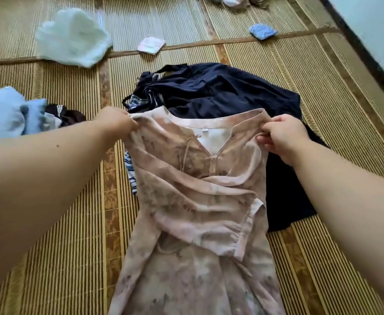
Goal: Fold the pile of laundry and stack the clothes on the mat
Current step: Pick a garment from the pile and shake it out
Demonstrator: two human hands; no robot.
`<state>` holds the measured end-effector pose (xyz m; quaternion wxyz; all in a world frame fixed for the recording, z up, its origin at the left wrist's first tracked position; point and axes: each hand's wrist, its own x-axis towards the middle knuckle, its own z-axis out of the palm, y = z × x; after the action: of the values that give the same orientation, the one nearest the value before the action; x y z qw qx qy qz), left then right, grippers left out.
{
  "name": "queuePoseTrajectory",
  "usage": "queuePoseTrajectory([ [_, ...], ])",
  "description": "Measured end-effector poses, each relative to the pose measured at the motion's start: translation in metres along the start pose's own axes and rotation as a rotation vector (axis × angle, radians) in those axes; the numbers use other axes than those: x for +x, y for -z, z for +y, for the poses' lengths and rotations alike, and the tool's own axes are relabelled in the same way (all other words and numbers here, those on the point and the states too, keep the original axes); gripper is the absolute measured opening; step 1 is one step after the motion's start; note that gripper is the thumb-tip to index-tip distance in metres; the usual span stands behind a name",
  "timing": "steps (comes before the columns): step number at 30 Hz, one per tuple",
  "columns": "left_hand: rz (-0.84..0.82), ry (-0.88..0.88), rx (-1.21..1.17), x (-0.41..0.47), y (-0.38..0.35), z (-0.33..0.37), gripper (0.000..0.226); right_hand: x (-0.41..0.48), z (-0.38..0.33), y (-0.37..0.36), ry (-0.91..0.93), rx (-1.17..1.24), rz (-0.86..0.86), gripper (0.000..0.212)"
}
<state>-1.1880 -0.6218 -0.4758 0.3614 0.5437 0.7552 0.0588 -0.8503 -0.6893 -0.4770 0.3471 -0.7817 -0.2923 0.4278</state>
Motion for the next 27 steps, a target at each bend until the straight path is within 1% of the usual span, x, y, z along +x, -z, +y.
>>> queuePoseTrajectory([
  [2, 0.064, -0.034, -0.104, -0.002, 0.014, 0.007, 0.016, -0.006, -0.008, 0.002, 0.006, 0.078, -0.017, 0.008],
  [4, 0.133, -0.114, -0.205, -0.005, 0.025, 0.020, 0.012, -0.013, -0.016, 0.005, 0.029, 0.140, 0.014, 0.017],
  [5, 0.155, -0.158, -0.250, -0.007, 0.030, 0.028, 0.010, -0.016, -0.019, 0.008, 0.055, 0.167, 0.047, 0.017],
  [7, 0.151, -0.237, -0.336, -0.013, 0.041, 0.040, 0.012, -0.028, -0.026, 0.015, 0.127, 0.187, 0.108, 0.016],
  [8, 0.142, -0.271, -0.349, -0.016, 0.045, 0.043, 0.013, -0.035, -0.028, 0.019, 0.157, 0.175, 0.109, 0.019],
  [10, 0.148, -0.348, -0.293, -0.029, 0.051, 0.040, 0.013, -0.058, -0.028, 0.028, 0.211, 0.152, 0.061, 0.022],
  [12, 0.151, -0.437, -0.222, -0.050, 0.052, 0.026, 0.015, -0.087, -0.018, 0.034, 0.231, 0.135, 0.024, 0.017],
  [16, 0.074, -0.670, -0.033, -0.103, 0.049, -0.023, 0.019, -0.154, 0.025, 0.041, 0.118, 0.088, -0.011, 0.015],
  [19, -0.022, -0.804, 0.132, -0.136, 0.046, -0.064, 0.010, -0.201, 0.063, 0.051, 0.028, 0.000, -0.029, 0.016],
  [21, -0.090, -0.833, 0.264, -0.150, 0.040, -0.091, 0.005, -0.226, 0.086, 0.058, -0.011, -0.020, -0.041, 0.017],
  [23, -0.173, -0.827, 0.362, -0.166, 0.034, -0.119, 0.001, -0.251, 0.110, 0.058, -0.044, -0.133, -0.043, 0.020],
  [25, -0.258, -0.811, 0.409, -0.182, 0.024, -0.143, 0.004, -0.274, 0.136, 0.055, -0.081, -0.247, -0.061, 0.022],
  [27, -0.329, -0.785, 0.421, -0.198, 0.012, -0.159, 0.006, -0.293, 0.157, 0.051, -0.154, -0.307, -0.079, 0.025],
])
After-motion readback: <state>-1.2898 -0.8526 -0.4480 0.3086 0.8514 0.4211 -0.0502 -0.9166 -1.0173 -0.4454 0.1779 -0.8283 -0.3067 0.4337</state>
